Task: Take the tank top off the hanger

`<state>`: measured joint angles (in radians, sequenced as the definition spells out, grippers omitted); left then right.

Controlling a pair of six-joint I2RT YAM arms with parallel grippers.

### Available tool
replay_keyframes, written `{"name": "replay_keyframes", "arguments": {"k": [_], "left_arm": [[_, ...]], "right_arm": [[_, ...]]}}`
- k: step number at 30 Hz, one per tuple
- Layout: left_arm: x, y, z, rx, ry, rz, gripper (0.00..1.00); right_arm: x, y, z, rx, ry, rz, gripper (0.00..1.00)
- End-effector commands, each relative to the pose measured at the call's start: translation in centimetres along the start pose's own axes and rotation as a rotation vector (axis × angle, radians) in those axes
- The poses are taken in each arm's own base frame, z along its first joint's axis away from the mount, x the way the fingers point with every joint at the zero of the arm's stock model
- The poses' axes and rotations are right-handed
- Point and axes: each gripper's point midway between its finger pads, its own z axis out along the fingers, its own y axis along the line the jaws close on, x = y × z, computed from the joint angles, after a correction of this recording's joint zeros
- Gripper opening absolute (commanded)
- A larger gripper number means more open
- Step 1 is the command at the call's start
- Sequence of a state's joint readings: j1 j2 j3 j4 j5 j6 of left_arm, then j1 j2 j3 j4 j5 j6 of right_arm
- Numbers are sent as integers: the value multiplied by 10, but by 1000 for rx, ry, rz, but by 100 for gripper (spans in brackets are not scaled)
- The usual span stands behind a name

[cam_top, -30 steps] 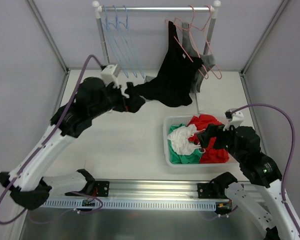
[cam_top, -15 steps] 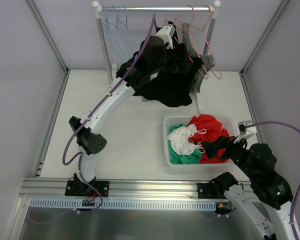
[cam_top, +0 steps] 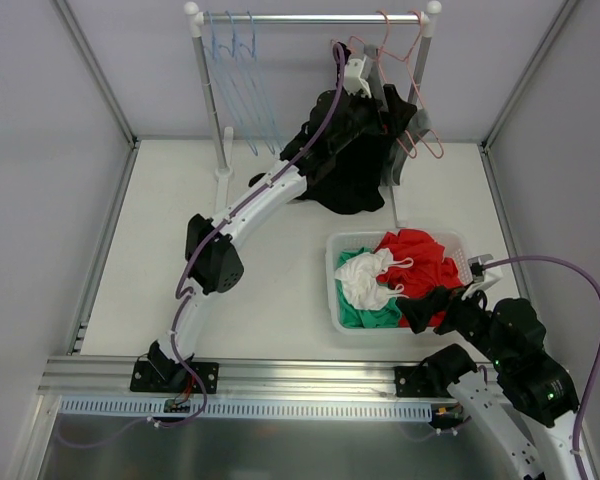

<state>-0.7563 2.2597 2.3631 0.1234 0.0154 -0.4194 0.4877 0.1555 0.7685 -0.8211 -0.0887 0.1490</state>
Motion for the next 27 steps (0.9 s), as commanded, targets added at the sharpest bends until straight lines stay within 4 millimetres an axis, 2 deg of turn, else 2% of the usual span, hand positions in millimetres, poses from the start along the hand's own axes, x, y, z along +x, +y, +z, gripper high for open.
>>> {"name": "replay_keyframes", "arguments": {"k": [1,2,4,6,10,14,17,18,21,24,25,27], "left_arm": [[-54,-12,9,91,-217,-51,98],[-50,-3,15,91,-234,-58,97],[-54,1,19,97,-260,-91,90],[-48,9,26,104,-271,-106,87],[-51,15,29,119,-304,-107,70],[-57,20,28,130,-328,-110,47],[-63,19,27,144,-345,-116,35],[-64,18,27,147,-347,-117,27],[-69,12,24,162,-349,-121,18],[-77,8,18,161,-348,-124,3],[-83,6,12,154,-348,-127,0],[-90,4,5,138,-353,-134,0]], "right_arm": [[0,11,-2,-58,-7,34,100],[2,14,-3,-75,1,44,100],[2,18,-5,-94,1,54,99],[2,23,-6,-120,5,64,100],[1,30,-10,-153,7,73,99],[2,34,-13,-177,8,72,100],[5,33,-12,-179,12,71,100],[5,33,-12,-178,13,70,100],[8,32,-10,-175,21,70,100],[7,31,-10,-173,20,67,99],[7,31,-9,-171,24,66,99],[6,32,-9,-175,22,65,100]]}}
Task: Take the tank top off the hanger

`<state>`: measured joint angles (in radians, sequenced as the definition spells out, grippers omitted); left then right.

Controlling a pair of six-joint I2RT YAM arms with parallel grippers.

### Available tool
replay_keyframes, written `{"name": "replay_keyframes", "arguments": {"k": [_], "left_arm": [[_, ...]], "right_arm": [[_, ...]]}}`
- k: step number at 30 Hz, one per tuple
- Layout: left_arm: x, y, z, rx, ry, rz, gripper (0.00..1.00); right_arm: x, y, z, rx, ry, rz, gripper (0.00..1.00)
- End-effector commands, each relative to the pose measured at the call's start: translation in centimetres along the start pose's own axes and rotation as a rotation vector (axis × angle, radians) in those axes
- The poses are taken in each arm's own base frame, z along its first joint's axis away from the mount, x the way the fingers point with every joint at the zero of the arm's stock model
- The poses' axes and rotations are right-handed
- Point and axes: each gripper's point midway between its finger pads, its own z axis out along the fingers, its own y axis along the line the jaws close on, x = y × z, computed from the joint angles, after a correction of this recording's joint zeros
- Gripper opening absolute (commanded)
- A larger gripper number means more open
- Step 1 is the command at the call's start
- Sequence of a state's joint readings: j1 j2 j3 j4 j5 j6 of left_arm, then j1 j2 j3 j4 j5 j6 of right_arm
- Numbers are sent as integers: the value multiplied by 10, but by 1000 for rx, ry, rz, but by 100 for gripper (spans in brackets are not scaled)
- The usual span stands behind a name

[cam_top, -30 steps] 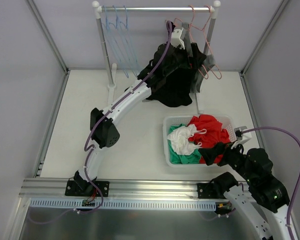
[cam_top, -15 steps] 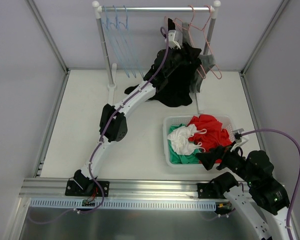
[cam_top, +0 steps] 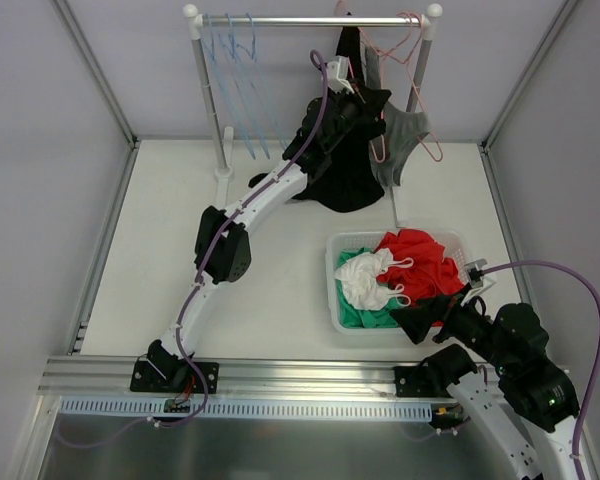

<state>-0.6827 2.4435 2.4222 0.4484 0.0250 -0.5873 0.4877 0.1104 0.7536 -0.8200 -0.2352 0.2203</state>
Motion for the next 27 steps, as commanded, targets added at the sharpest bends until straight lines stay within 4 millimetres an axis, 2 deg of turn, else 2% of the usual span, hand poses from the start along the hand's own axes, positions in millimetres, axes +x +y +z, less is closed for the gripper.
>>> {"name": "replay_keyframes", "arguments": {"k": [1,2,3,4,5,7,11,12,13,16,18,19,21,24,26,27], "left_arm": [[-75,-52,-15,80,-121,4,0],[-91,-62,-21,84,-137,2,0],[-96,-65,-25,82,-140,0,0],[-90,-61,-28,70,-123,-2,0],[-106,-73,-35,81,-141,-3,0],[-120,-81,-44,84,-152,-16,0],[-137,-89,-60,66,-170,-51,0],[-132,-85,-62,55,-158,-65,0],[-143,-93,-68,62,-177,-73,0],[-148,-98,-76,71,-172,-100,0],[-141,-98,-80,78,-148,-125,0],[-146,-103,-84,85,-152,-136,0],[-144,-103,-89,80,-141,-180,0],[-139,-108,-105,95,-106,-209,0],[-140,-108,-113,82,-103,-224,0],[-133,-100,-117,57,-95,-237,0]], "right_arm": [[-5,7,1,-31,-13,-2,99],[-6,7,1,-32,-12,-2,99],[-7,8,2,-35,-16,-2,100],[-7,8,1,-36,-18,-4,99],[-8,8,2,-36,-20,-4,100],[-8,10,3,-40,-16,1,100],[-9,11,3,-43,-16,3,99],[-9,10,3,-41,-15,4,100],[-10,11,2,-44,-17,1,99],[-11,12,2,-46,-21,2,99],[-12,12,2,-45,-22,-1,99],[-12,12,2,-44,-22,-1,99],[-14,12,1,-42,-27,-8,100],[-18,12,0,-37,-33,-21,99],[-19,12,1,-29,-36,-25,99],[-20,13,0,-32,-38,-27,100]]}}
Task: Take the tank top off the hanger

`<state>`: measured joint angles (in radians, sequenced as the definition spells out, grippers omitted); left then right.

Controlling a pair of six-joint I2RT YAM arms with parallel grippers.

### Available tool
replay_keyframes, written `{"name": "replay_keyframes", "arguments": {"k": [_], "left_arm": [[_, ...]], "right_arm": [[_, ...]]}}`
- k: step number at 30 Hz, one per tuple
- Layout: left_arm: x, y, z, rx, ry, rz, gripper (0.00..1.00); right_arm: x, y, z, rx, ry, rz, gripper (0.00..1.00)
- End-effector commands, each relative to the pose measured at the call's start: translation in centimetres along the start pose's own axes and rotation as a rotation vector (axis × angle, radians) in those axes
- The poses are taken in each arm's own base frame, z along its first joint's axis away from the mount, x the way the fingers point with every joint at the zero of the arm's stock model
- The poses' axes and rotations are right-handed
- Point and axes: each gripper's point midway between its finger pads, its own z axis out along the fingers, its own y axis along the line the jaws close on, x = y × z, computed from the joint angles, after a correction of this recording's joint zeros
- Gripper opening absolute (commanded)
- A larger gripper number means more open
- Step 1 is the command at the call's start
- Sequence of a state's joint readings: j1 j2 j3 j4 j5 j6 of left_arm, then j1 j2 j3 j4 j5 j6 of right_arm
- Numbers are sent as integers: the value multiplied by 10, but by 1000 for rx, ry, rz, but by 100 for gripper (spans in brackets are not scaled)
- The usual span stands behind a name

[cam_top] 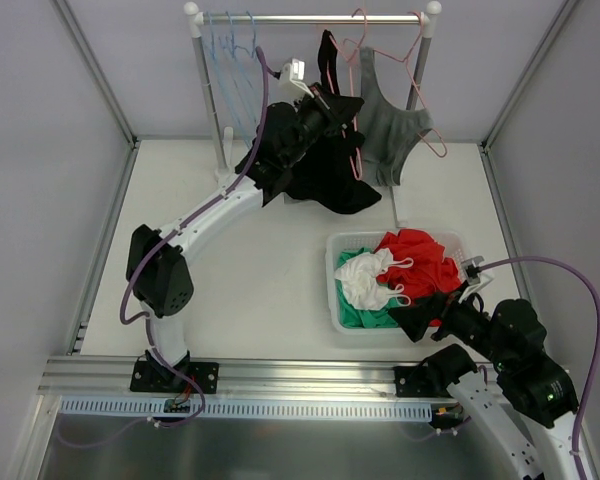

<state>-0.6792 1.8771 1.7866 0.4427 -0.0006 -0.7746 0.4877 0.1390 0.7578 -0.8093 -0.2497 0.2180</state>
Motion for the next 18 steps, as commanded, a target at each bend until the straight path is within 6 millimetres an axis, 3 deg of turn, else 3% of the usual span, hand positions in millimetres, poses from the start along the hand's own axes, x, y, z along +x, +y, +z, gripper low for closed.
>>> {"name": "replay_keyframes", "arguments": {"k": [1,3,8,12,16,17,18], "left_arm": [[-61,-67,-37,151,-128,-56,0],[-61,-59,-43,116,-138,-68,0],[-67,-86,-70,193,-97,-94,0],[-54,-99,-91,238,5,-133,0],[-48,-129,-123,331,126,-118,0],[-39,-135,-133,365,193,-99,0],[-46,-153,-146,419,209,-75,0]], "right_arm": [[-20,11,-4,-25,-56,-29,100],[-21,10,-4,-21,-57,-28,100],[-25,9,-4,-8,-69,-39,100],[-30,8,-4,5,-74,-60,99],[-38,8,-4,20,-72,-92,100],[-42,9,-5,24,-79,-108,99],[-43,9,-4,27,-78,-115,99]]}}
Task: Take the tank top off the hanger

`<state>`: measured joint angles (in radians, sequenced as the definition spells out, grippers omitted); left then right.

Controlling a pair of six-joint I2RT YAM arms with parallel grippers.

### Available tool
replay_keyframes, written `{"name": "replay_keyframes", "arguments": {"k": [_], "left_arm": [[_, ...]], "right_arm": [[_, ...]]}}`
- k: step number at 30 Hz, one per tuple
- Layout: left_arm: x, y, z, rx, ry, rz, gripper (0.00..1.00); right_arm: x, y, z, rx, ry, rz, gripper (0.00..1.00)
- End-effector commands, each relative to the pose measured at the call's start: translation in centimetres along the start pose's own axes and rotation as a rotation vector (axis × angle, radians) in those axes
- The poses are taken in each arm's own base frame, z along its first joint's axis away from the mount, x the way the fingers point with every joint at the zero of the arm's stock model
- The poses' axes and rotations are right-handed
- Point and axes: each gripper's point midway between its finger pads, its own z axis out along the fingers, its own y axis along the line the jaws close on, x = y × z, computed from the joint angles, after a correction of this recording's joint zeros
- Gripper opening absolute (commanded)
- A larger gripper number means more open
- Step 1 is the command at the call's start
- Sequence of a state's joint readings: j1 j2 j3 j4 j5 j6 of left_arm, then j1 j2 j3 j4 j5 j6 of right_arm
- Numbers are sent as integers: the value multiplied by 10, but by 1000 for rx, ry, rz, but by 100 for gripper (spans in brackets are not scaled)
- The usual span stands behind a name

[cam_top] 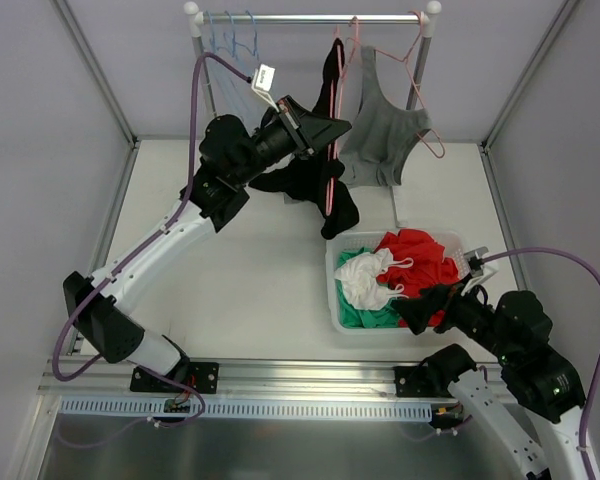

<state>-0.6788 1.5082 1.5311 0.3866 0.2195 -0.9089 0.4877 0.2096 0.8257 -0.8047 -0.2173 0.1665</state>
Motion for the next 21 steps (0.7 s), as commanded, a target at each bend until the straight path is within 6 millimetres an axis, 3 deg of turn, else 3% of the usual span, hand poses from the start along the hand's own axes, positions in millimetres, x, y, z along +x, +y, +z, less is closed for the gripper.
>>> {"name": "replay_keyframes", "arguments": {"k": [1,2,5,6,9,11,12,14,15,18,19,21], "left_arm": [[-3,-84,-40,243,132,77,0],[4,-84,-47,230,186,98,0],[4,-134,-90,361,286,191,0],[7,-133,-93,358,310,200,0],[-4,-157,-137,354,291,286,0],[-8,-161,-156,332,269,345,0],[-9,-165,-177,307,272,353,0],[-11,-167,-197,284,256,396,0],[-11,-173,-217,289,239,408,0],[-1,-166,-248,248,245,384,0],[4,-164,-254,245,255,367,0],[24,-150,-265,234,314,295,0]], "right_arm": [[-26,5,-1,8,-52,-71,100],[-28,5,0,9,-47,-77,99],[-40,7,0,18,-55,-116,99],[-42,8,1,20,-55,-124,99],[-54,9,2,32,-71,-141,100],[-61,10,4,34,-78,-159,99],[-65,12,4,31,-85,-169,100],[-76,21,4,-5,-106,-212,99],[-79,24,5,-16,-106,-221,99],[-88,48,11,-130,-69,-256,100],[-88,65,13,-223,-45,-265,99],[-88,85,23,-334,13,-255,99]]}}
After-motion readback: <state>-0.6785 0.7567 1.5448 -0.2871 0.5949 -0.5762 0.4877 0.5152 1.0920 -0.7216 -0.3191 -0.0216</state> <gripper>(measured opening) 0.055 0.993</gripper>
